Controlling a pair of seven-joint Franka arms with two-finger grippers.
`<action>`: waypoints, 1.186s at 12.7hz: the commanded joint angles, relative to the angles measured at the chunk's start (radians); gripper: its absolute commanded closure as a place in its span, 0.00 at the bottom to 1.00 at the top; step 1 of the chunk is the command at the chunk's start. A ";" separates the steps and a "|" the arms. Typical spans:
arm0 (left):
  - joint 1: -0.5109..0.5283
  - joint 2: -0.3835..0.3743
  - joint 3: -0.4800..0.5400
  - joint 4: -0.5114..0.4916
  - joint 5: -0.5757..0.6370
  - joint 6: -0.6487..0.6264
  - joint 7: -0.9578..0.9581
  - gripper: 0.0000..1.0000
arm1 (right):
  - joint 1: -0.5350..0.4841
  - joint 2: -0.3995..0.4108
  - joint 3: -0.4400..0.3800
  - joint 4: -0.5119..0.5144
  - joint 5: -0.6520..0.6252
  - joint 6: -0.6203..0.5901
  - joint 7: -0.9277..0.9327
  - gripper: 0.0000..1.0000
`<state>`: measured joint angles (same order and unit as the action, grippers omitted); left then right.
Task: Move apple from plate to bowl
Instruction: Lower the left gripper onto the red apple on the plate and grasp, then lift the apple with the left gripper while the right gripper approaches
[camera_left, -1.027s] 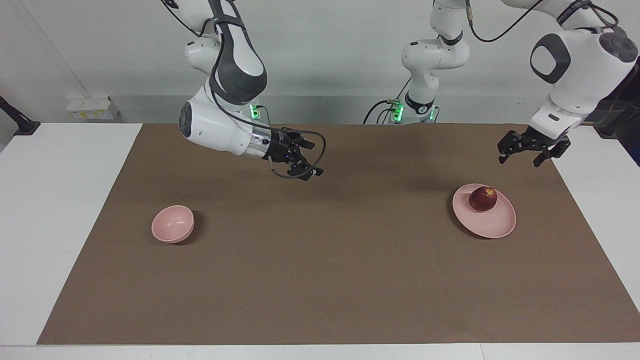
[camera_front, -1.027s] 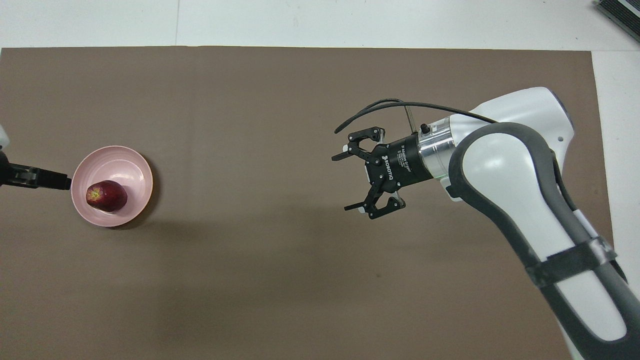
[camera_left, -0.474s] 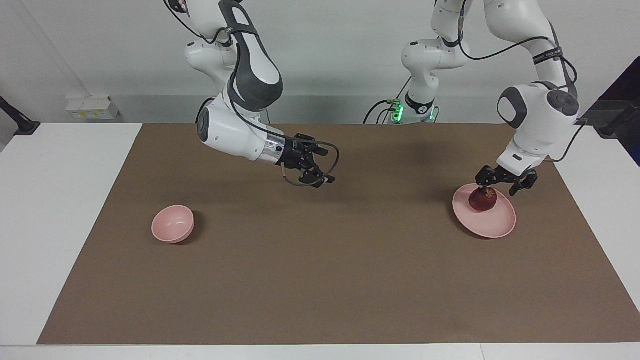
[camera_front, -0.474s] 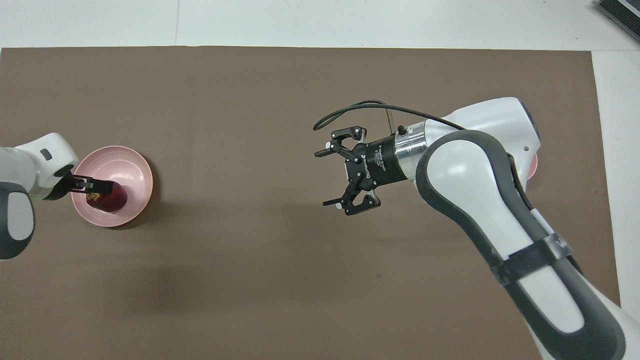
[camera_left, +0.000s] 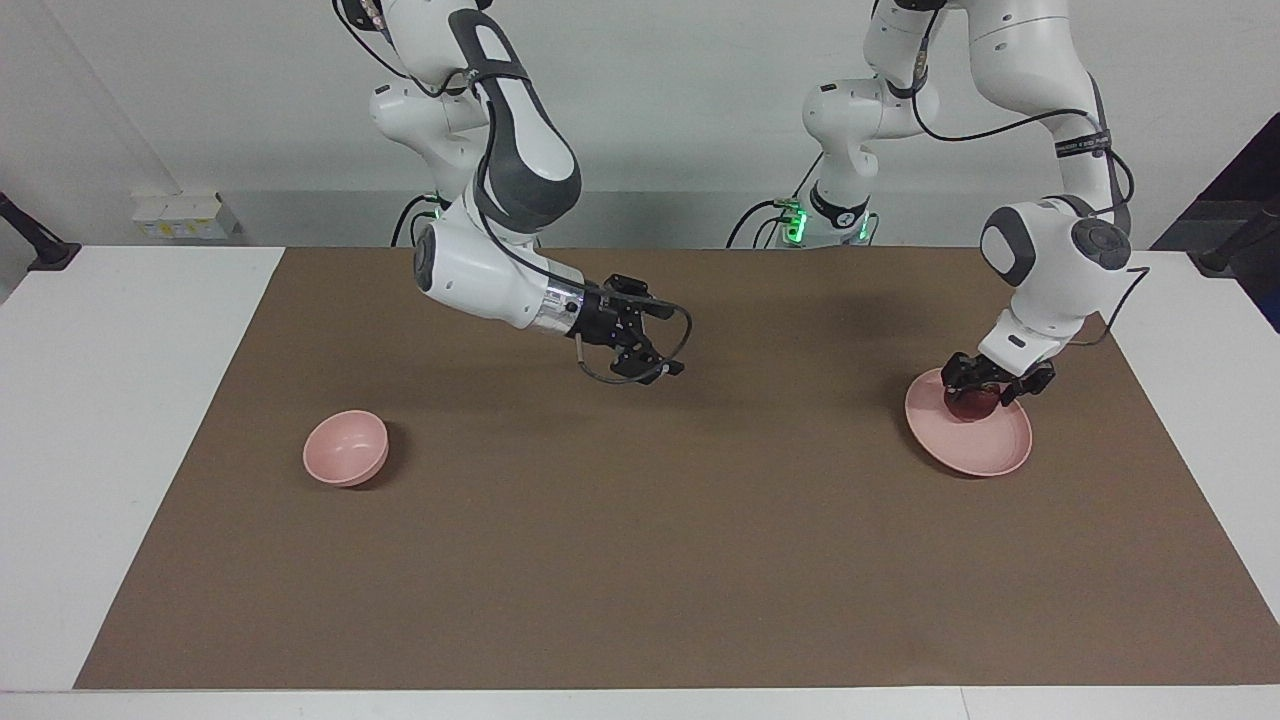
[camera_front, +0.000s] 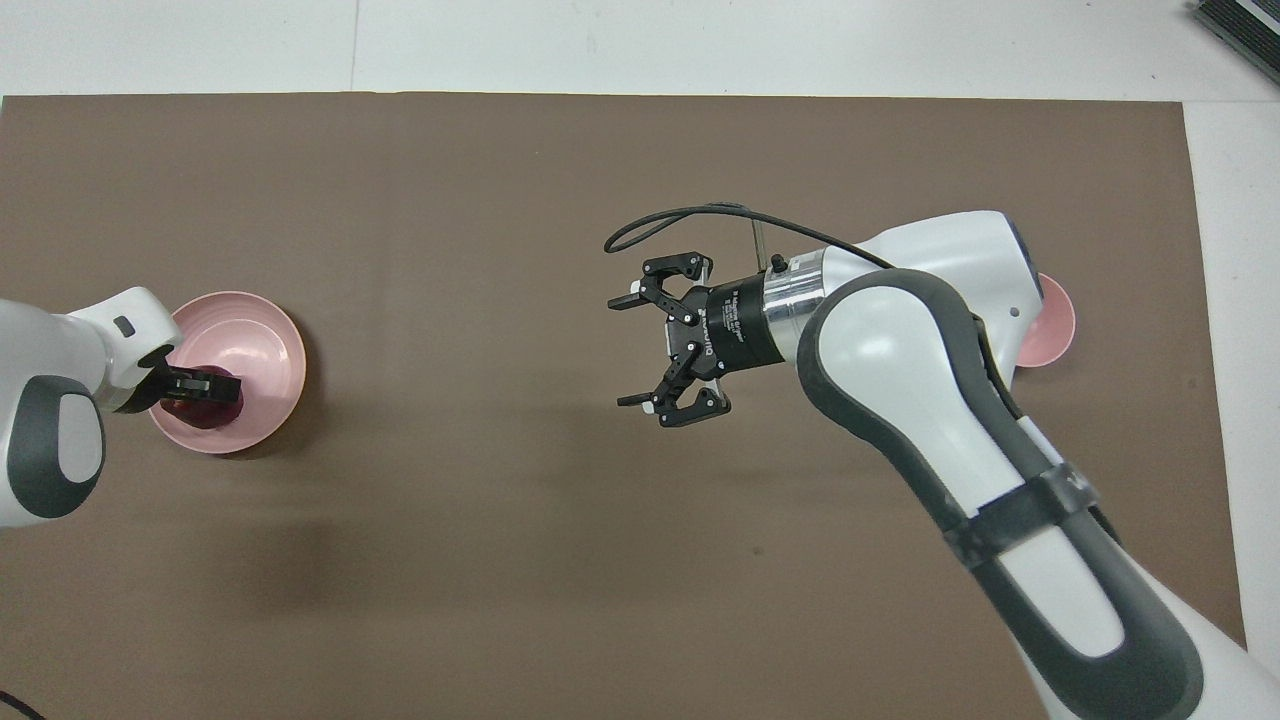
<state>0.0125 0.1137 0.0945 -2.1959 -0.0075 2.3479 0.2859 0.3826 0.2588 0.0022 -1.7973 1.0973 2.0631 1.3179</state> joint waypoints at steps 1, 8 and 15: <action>-0.003 -0.025 -0.004 -0.033 0.006 0.019 0.010 0.84 | 0.025 -0.009 -0.001 -0.014 0.024 0.035 0.021 0.00; -0.005 -0.020 -0.004 -0.024 0.006 0.019 0.010 0.97 | 0.025 -0.019 0.001 -0.022 0.116 0.025 0.060 0.00; 0.001 -0.005 -0.004 0.011 0.006 0.022 0.009 1.00 | 0.090 -0.015 0.002 -0.025 0.139 0.124 0.089 0.00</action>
<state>0.0101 0.1109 0.0897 -2.1932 -0.0075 2.3585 0.2875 0.4531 0.2573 0.0025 -1.8030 1.2144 2.1492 1.3880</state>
